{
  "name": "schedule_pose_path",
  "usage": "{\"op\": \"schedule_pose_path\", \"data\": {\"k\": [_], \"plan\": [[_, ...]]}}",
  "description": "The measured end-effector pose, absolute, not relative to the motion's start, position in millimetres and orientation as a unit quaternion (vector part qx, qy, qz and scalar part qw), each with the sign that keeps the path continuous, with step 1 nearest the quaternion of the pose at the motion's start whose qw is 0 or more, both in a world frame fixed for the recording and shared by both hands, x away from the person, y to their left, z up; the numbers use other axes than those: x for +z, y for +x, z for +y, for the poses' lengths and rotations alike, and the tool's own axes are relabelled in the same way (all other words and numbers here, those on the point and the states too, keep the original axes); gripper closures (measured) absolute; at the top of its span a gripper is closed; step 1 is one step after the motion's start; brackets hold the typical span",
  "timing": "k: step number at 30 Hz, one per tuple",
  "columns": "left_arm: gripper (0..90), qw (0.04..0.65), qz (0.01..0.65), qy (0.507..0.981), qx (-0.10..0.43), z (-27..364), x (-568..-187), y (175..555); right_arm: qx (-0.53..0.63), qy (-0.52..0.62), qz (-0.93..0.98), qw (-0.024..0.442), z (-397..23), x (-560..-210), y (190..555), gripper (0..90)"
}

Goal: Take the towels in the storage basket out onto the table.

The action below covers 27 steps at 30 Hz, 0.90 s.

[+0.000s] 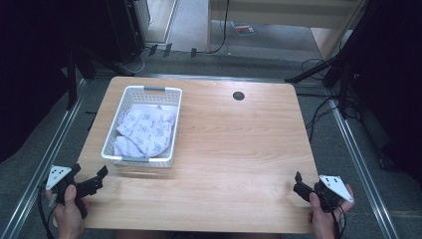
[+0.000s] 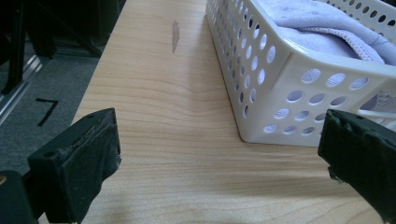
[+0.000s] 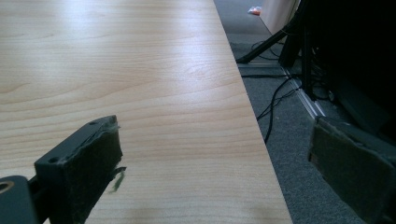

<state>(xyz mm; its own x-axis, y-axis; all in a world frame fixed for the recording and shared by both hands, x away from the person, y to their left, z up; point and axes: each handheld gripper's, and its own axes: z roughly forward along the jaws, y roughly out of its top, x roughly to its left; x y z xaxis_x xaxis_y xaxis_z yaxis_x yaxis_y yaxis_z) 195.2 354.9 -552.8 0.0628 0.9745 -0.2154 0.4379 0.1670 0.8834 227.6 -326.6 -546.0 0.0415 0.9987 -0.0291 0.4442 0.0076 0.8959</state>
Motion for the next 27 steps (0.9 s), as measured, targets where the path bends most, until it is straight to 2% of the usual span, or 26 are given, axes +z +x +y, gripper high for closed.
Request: {"op": "schedule_pose_path", "data": {"k": [3,6,10,13,16,27], "plan": [[0.6,0.467,0.607,0.572,0.292,356,-553,195,0.358,0.608,0.593,0.388,-327,-546,227,2.9],[8.8,0.463,0.610,0.569,0.300,355,-553,195,0.358,0.606,0.595,0.388,-327,-546,227,2.9],[7.9,0.452,0.615,0.562,0.319,355,-551,193,0.356,0.608,0.594,0.389,-326,-546,227,2.9],[0.0,0.441,0.616,0.569,0.320,358,-545,191,0.358,0.611,0.590,0.387,-327,-546,227,3.0],[0.0,0.439,0.609,0.569,0.338,355,-534,188,0.359,0.611,0.590,0.387,-327,-546,227,2.9],[0.0,0.455,0.595,0.580,0.320,341,-496,192,0.357,0.606,0.597,0.387,-325,-546,227,3.0]]}}
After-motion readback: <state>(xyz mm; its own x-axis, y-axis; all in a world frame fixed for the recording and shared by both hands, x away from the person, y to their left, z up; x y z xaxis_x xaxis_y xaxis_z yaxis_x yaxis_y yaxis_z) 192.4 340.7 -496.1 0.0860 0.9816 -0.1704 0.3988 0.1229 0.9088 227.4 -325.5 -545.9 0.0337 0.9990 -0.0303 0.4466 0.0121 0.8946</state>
